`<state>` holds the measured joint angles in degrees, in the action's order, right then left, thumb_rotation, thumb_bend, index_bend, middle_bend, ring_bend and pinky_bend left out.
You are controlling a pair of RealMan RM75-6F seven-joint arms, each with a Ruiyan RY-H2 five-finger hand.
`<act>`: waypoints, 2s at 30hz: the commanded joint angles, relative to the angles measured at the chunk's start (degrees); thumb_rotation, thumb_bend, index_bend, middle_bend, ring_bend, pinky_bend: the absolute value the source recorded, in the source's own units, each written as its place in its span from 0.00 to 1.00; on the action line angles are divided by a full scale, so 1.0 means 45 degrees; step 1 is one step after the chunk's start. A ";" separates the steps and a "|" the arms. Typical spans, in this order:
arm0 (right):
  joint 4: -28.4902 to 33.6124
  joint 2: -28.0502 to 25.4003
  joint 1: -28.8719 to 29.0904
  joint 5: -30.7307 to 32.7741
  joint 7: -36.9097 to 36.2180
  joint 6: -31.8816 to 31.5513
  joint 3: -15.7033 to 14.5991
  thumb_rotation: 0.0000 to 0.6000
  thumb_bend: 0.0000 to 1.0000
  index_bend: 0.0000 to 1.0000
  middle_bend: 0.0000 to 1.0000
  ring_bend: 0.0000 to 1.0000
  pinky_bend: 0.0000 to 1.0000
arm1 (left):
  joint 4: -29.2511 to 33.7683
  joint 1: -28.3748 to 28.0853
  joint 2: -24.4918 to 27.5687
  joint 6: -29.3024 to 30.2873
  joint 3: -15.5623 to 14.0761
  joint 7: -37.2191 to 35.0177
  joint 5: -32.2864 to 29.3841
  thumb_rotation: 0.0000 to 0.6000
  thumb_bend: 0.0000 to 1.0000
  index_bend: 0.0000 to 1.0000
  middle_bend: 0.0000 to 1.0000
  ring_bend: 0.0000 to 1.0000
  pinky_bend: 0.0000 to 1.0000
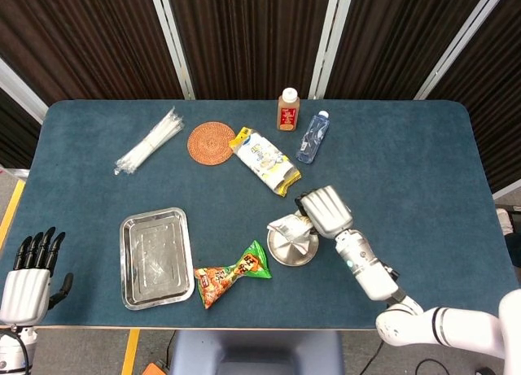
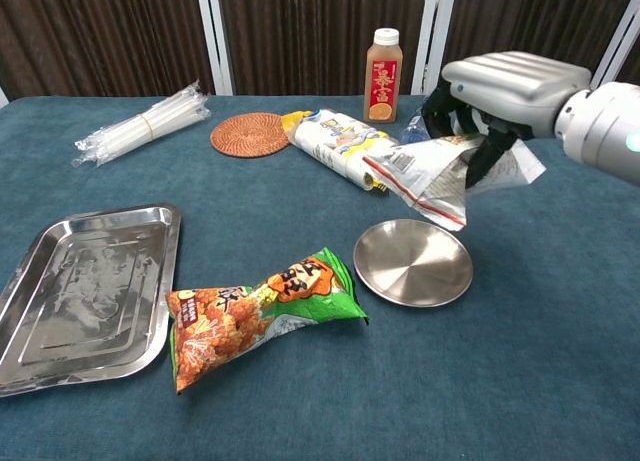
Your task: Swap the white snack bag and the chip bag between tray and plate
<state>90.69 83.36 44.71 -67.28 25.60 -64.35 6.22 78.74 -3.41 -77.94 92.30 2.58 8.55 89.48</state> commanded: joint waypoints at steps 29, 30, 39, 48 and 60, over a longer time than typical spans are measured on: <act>0.1662 -0.2160 -0.1963 -0.3472 -0.5755 0.0068 -0.0977 1.00 0.04 0.00 0.08 0.03 0.18 | 0.0236 -0.0138 0.0112 -0.0404 -0.0453 -0.0326 0.0469 1.00 0.38 0.00 0.00 0.00 0.08; 0.1792 -0.2441 -0.2170 -0.3730 -0.5955 -0.0210 -0.1103 1.00 0.04 0.00 0.07 0.02 0.16 | 0.0304 -0.0173 0.0165 -0.0456 -0.0538 -0.0470 0.0595 1.00 0.38 0.00 0.00 0.00 0.07; 0.0899 -0.3527 -0.5578 -0.5502 -0.6271 -0.4003 -0.3083 1.00 0.04 0.00 0.00 0.00 0.02 | 0.2264 -0.1636 0.0920 -0.1770 -0.1768 -0.3296 0.3230 1.00 0.38 0.00 0.00 0.00 0.07; 0.0635 -0.4249 -0.7793 -0.6128 -0.6455 -0.6765 -0.3382 1.00 0.04 0.00 0.00 0.00 0.00 | 0.3937 -0.3982 0.0125 -0.5866 -0.1196 -0.3479 0.2059 1.00 0.37 0.00 0.00 0.00 0.05; 0.0841 -0.4808 -0.7685 -0.5557 -0.7644 -0.5359 -0.2865 1.00 0.04 0.00 0.00 0.00 0.00 | 0.4931 -0.5771 -0.1942 -0.8437 0.0105 -0.0964 -0.0260 1.00 0.36 0.00 0.00 0.00 0.05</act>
<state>94.33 62.04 10.15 -92.12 -8.39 -89.11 -6.78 100.44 -27.75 -84.47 56.47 1.39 0.77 91.36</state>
